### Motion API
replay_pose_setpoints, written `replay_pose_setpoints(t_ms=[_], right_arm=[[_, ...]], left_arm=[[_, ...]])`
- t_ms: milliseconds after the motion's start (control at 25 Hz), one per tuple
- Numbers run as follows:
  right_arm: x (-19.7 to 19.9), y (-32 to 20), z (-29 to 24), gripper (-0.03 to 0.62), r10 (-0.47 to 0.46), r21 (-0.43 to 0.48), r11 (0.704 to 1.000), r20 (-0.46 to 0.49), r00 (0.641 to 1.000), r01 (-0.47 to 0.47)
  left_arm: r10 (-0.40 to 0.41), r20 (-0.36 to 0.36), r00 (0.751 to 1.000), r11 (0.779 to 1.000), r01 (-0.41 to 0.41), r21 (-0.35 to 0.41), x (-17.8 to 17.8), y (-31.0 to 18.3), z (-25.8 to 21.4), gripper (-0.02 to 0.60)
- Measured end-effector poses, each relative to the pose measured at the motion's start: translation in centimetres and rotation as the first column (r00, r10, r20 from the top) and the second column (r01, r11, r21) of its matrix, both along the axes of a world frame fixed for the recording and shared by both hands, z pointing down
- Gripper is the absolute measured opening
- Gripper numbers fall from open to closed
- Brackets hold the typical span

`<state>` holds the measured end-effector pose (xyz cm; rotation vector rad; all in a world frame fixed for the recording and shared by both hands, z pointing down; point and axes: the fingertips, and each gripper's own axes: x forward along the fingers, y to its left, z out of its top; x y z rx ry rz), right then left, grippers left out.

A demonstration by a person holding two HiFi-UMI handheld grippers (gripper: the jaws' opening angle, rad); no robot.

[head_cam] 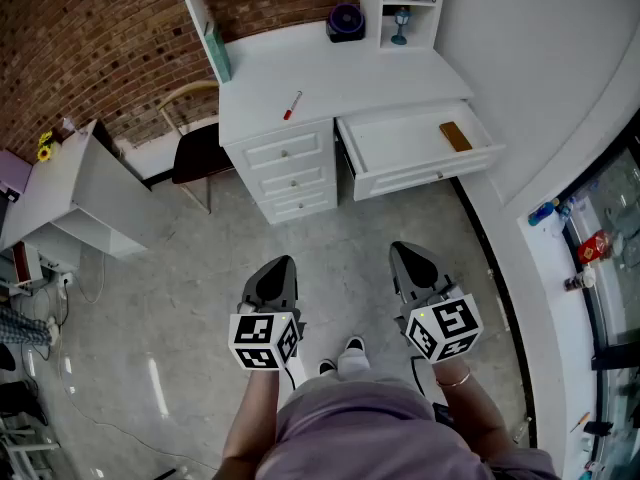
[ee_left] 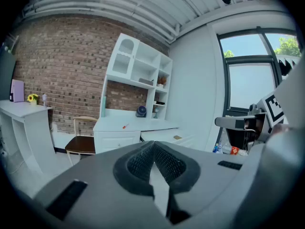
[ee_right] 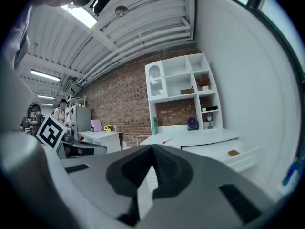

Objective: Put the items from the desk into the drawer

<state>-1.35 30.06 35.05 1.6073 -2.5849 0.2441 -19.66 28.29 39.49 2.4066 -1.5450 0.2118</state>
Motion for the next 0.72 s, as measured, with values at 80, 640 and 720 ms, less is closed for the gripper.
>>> replay_pose_setpoints(t_ms=[80,640,720], right_arm=[[0.2,-0.3,-0.1,0.003,0.0,0.002,1.0,-0.002,1.0,0.0],[0.5,-1.1,-0.1,0.005,-0.025,0.033,0.999,0.002,1.0,0.025],[0.8,-1.4,0.0,0.005,-0.023,0.029,0.999,-0.003,1.0,0.023]], left_arm=[[-0.001,0.002,1.0,1.0,0.001,-0.002,0.2,-0.4,0.0,-0.002],[-0.012,0.025,1.0,1.0,0.013,-0.021,1.1,-1.1,0.5,-0.002],[-0.022,0.028,0.999,1.0,0.023,-0.017,1.0,-1.3,0.3,0.0]])
